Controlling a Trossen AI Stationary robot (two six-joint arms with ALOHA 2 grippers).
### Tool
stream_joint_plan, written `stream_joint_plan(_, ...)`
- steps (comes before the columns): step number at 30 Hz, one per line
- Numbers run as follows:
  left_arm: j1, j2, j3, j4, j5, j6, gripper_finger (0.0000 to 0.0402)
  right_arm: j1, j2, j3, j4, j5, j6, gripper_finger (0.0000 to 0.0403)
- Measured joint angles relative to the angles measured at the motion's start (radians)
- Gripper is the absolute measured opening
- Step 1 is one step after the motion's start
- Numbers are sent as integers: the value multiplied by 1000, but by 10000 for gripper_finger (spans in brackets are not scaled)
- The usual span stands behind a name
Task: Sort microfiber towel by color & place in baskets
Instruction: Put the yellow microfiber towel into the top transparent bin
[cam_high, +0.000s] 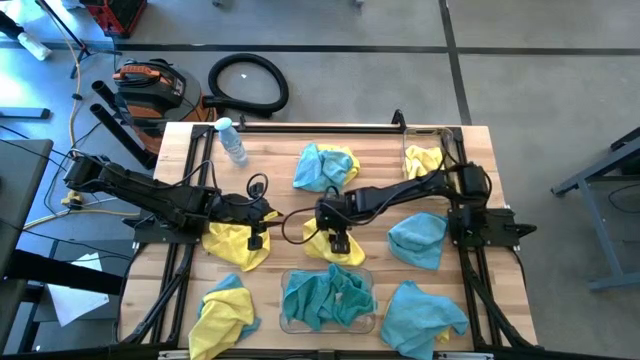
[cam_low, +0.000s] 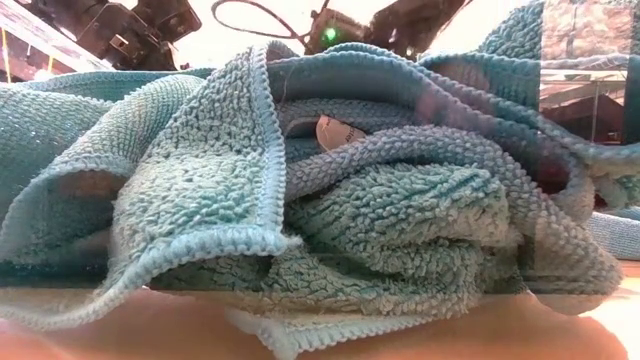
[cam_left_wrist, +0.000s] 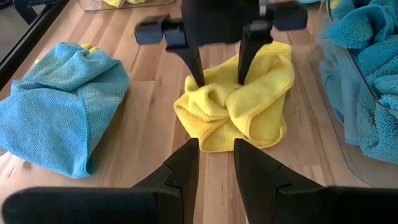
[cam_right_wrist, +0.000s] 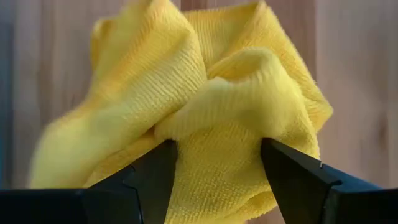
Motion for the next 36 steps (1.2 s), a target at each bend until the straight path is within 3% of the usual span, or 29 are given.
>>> stream_joint_plan(6,0,0,0,2,-1,0,87,-9,24,1,-11,29,-45,208)
stream_joint_plan(15,1,0,0,0,-2,0,87,-42,20,3,-68,23,-30,14)
stream_joint_plan(19,1,0,0,-1,-2,33,87,-55,-16,-2,-129,30,0,28)
stream_joint_plan(24,0,0,-1,-1,-51,67,87,-73,-117,-2,-200,63,4,5)
stream_joint_plan(32,1,-1,-1,1,-76,67,87,-107,-358,-22,-302,195,60,3)
stream_joint_plan(36,1,0,0,0,-77,68,87,-130,-526,-66,-343,319,120,3)
